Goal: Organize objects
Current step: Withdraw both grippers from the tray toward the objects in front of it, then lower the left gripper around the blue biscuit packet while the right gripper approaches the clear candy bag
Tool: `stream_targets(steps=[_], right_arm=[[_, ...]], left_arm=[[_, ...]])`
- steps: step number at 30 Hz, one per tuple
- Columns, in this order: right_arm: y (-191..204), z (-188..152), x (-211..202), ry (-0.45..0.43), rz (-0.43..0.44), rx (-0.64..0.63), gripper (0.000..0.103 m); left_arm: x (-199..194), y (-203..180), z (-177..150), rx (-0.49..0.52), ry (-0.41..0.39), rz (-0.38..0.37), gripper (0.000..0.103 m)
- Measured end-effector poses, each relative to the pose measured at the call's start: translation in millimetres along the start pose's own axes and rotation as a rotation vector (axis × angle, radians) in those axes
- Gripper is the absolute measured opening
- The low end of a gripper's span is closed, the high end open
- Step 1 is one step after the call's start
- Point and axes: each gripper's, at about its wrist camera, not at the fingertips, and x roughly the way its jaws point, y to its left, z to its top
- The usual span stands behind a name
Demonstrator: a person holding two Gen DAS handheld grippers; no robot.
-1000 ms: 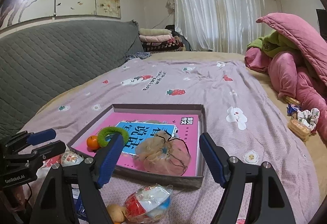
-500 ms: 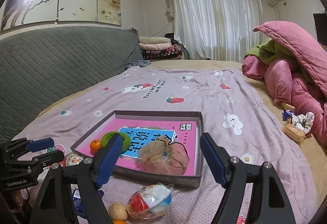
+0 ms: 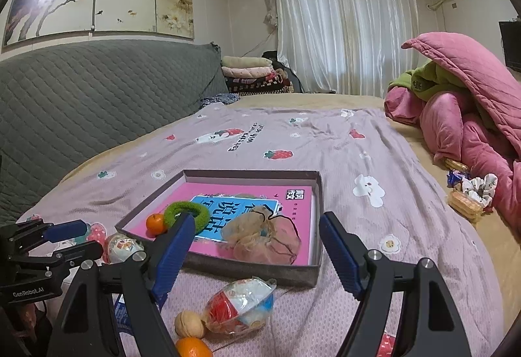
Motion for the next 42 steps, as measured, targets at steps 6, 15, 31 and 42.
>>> stream_targets(steps=[6, 15, 31, 42], right_arm=[[0, -4, -2, 0.008, -0.001, 0.002, 0.078], [0, -10, -5, 0.022, -0.004, 0.005, 0.078], [6, -24, -5, 0.068, 0.002, -0.008, 0.078], [9, -33, -5, 0.098, 0.004, -0.011, 0.078]], left_arm=[[0, 0, -4, 0.006, 0.008, 0.002, 0.054], [-2, -1, -8, 0.011, 0.013, -0.002, 0.054], [-4, -11, -18, 0.039, 0.036, -0.021, 0.054], [-5, -14, -27, 0.042, 0.067, -0.041, 0.054]])
